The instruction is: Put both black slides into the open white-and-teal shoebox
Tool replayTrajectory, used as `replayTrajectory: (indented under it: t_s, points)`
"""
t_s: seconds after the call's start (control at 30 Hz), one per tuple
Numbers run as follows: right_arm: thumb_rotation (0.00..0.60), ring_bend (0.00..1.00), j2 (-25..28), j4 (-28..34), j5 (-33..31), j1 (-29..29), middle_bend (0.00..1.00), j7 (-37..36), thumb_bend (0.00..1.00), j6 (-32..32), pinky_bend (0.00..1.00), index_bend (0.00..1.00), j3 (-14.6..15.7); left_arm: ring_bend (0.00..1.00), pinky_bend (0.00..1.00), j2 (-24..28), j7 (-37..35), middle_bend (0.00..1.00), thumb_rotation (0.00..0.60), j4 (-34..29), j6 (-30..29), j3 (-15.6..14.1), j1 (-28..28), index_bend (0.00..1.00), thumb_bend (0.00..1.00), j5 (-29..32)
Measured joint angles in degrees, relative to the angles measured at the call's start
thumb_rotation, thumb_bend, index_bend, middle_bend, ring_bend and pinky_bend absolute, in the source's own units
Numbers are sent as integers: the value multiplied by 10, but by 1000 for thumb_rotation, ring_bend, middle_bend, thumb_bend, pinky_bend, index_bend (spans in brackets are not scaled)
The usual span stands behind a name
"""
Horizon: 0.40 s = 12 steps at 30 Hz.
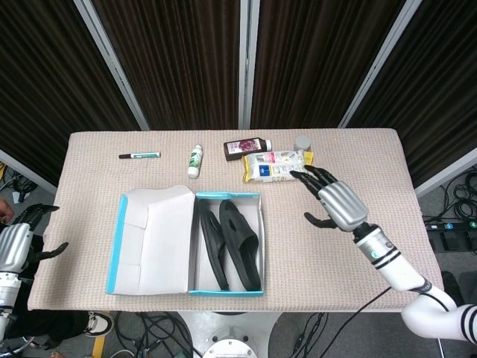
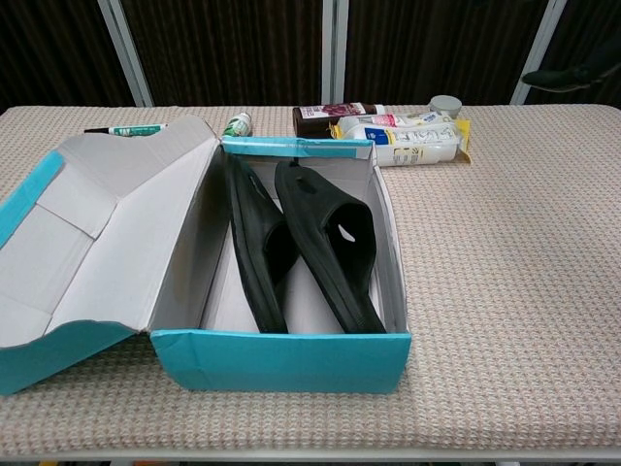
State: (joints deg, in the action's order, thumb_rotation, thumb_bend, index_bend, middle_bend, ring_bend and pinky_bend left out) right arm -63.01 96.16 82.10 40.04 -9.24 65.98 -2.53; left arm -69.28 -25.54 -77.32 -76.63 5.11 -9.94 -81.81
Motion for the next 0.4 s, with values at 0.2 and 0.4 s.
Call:
replayTrajectory:
  t_s: [0.2,0.4]
  points:
    - [600,0,9,15,-45,-93,92,153,158,80,48,0,18,132,224,5,10,222,600,-7,-2,1,-1,236,170,1]
    - [600,0,-10,0,-67,-161,84,212,155,141,48,0,30,132,224,6,20,222,600,-10,-2,2,-3,236,170,1]
